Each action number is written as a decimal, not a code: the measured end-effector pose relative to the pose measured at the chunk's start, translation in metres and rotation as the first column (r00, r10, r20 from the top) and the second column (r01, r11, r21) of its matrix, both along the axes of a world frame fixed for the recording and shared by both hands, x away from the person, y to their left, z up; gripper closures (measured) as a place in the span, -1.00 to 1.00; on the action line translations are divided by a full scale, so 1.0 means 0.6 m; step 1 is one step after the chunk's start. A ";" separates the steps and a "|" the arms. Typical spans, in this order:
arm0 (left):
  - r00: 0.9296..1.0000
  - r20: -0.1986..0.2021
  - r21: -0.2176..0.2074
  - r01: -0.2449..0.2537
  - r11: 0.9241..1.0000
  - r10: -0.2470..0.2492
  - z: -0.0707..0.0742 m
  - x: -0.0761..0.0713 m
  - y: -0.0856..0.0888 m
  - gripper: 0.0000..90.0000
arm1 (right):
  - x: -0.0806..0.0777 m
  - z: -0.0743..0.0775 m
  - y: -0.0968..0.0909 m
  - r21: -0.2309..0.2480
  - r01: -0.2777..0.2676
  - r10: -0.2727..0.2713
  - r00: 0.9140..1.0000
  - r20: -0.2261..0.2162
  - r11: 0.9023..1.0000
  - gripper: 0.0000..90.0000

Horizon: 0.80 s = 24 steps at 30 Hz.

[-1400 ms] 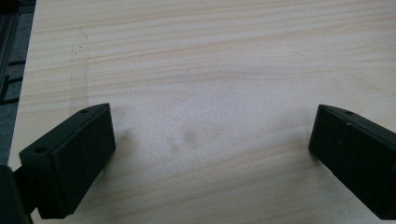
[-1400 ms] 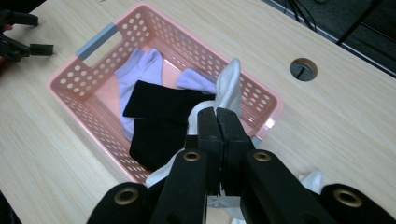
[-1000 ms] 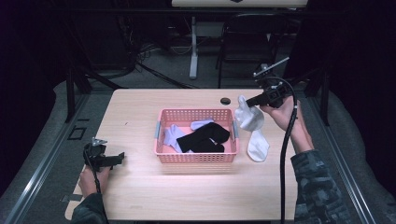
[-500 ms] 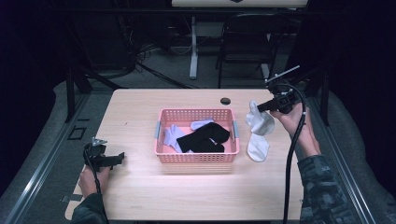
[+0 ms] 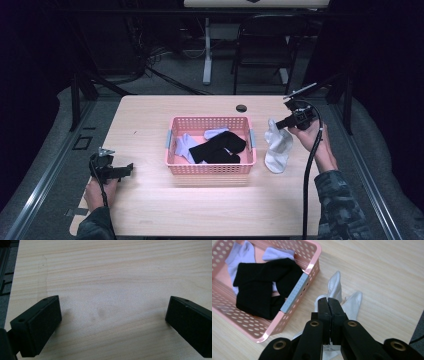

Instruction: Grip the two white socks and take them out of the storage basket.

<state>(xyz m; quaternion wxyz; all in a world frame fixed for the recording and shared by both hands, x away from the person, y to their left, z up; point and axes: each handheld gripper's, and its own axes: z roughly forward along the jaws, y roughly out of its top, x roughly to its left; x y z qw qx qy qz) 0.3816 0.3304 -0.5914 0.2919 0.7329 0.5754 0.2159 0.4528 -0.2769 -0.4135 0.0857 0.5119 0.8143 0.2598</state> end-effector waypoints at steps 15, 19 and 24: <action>1.000 0.000 0.000 0.000 1.000 0.000 0.000 0.000 0.000 -0.99 | 0.033 -0.110 -0.007 -0.033 0.064 -0.067 0.994 -0.084 0.997 0.99; 1.000 0.000 -0.001 -0.001 1.000 0.001 0.000 0.000 0.000 -0.99 | 0.036 -0.134 -0.007 -0.042 0.077 -0.081 0.992 -0.099 0.996 0.98; 1.000 0.000 -0.002 -0.001 1.000 0.001 0.000 0.000 0.000 -0.99 | 0.037 -0.158 -0.015 -0.048 0.088 -0.093 0.989 -0.112 0.995 0.97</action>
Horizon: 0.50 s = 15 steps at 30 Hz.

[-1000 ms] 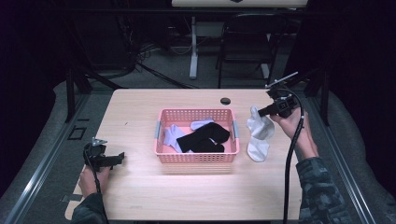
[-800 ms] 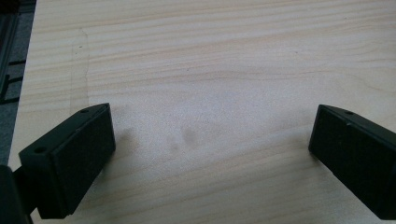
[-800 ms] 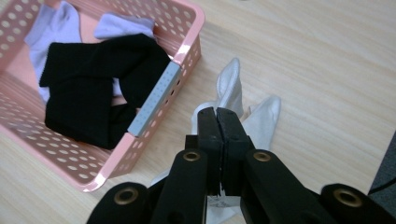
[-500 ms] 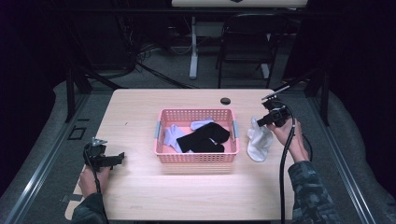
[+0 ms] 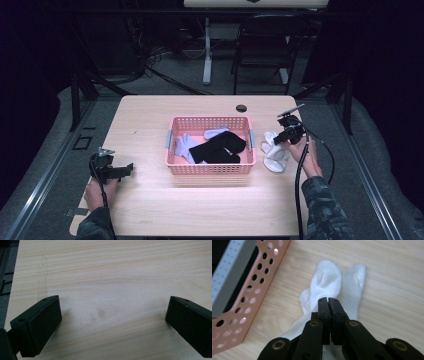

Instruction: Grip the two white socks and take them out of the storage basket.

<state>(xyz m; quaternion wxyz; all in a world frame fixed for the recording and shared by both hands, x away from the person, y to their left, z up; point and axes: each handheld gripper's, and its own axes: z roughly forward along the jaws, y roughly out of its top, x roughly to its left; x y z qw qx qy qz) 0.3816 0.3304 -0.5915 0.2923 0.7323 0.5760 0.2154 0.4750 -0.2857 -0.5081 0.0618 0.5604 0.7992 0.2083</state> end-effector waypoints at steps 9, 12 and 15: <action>1.000 0.000 0.000 0.000 1.000 0.000 0.000 0.000 0.000 -0.99 | -0.005 0.003 -0.020 0.050 0.034 -0.035 0.999 0.027 0.998 0.39; 1.000 0.000 0.001 0.001 1.000 -0.001 0.000 0.000 0.000 -0.99 | -0.012 0.013 -0.024 0.060 0.032 -0.035 0.998 0.046 0.998 0.22; 1.000 0.000 0.001 0.001 1.000 -0.001 0.000 0.000 0.000 -0.99 | -0.018 0.021 -0.027 0.062 0.042 -0.047 0.997 0.069 0.997 0.13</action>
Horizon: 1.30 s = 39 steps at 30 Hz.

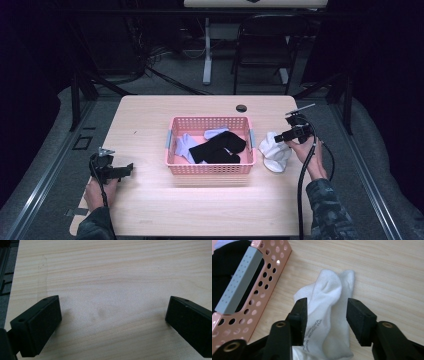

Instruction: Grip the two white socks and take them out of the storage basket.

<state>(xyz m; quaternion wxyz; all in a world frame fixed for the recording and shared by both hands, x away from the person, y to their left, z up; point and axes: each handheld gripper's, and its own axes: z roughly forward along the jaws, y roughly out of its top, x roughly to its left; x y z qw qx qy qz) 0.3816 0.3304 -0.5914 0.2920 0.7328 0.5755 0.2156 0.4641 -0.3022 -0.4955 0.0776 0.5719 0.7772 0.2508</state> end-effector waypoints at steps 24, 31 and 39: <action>1.000 0.000 -0.001 -0.001 1.000 0.001 0.000 0.000 0.000 -0.99 | -0.098 0.057 -0.020 0.019 -0.080 0.078 0.993 0.093 0.997 -0.95; 1.000 0.000 0.000 0.000 1.000 0.000 0.000 0.000 0.000 -0.99 | -0.140 0.040 -0.024 0.010 -0.100 0.099 0.992 0.076 0.995 -1.00; 1.000 0.000 0.000 0.000 1.000 0.000 0.000 0.000 0.000 -0.99 | -0.174 0.003 -0.028 -0.020 -0.102 0.103 0.994 0.038 0.995 -1.00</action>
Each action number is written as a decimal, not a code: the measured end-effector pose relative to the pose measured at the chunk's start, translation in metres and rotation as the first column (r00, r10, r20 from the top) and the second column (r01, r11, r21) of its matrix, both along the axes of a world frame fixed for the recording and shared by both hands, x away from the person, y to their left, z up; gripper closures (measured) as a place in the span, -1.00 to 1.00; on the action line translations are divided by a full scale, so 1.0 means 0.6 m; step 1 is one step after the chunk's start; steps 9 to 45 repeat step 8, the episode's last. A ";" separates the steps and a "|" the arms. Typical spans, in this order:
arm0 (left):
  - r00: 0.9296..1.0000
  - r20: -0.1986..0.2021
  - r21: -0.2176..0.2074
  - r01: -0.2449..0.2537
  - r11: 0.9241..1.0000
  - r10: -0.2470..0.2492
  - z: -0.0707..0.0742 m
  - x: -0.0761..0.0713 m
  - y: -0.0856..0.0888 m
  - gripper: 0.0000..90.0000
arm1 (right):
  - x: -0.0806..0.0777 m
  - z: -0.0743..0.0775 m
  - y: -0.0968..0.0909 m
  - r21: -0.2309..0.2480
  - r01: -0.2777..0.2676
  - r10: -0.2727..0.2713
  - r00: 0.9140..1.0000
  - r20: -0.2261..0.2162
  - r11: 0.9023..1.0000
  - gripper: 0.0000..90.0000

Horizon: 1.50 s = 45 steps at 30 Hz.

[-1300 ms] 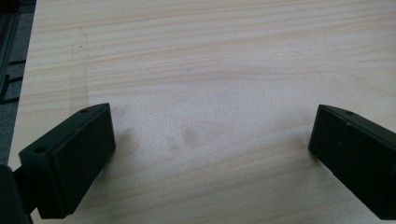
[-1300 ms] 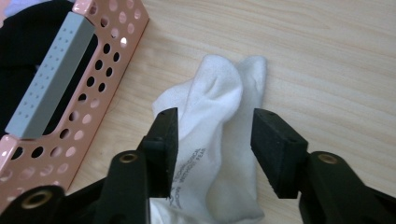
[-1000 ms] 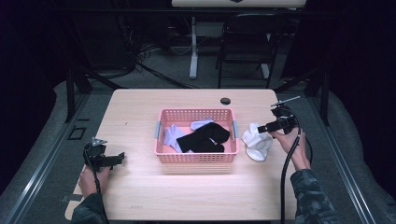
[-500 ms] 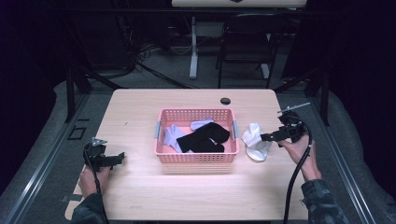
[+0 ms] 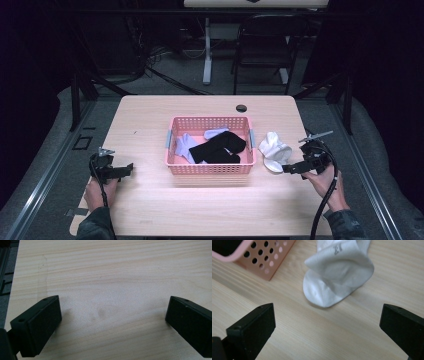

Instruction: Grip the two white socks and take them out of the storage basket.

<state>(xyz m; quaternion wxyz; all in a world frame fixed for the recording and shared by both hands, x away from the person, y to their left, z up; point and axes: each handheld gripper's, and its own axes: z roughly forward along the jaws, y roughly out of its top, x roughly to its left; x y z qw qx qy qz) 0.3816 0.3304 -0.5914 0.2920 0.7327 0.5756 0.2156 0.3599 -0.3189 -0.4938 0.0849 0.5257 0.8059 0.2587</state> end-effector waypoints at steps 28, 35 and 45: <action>1.000 0.000 0.000 0.000 1.000 0.000 0.000 0.000 0.000 -0.99 | -0.014 -0.028 -0.008 0.000 0.020 -0.020 0.999 -0.037 1.000 -1.00; 1.000 0.000 0.000 0.000 1.000 0.000 0.000 0.000 0.000 -0.99 | -0.014 -0.028 -0.008 0.000 0.020 -0.020 0.999 -0.037 1.000 -1.00; 1.000 0.000 0.000 0.000 1.000 0.000 0.000 0.000 0.000 -0.99 | -0.014 -0.028 -0.008 0.000 0.020 -0.020 0.999 -0.037 1.000 -1.00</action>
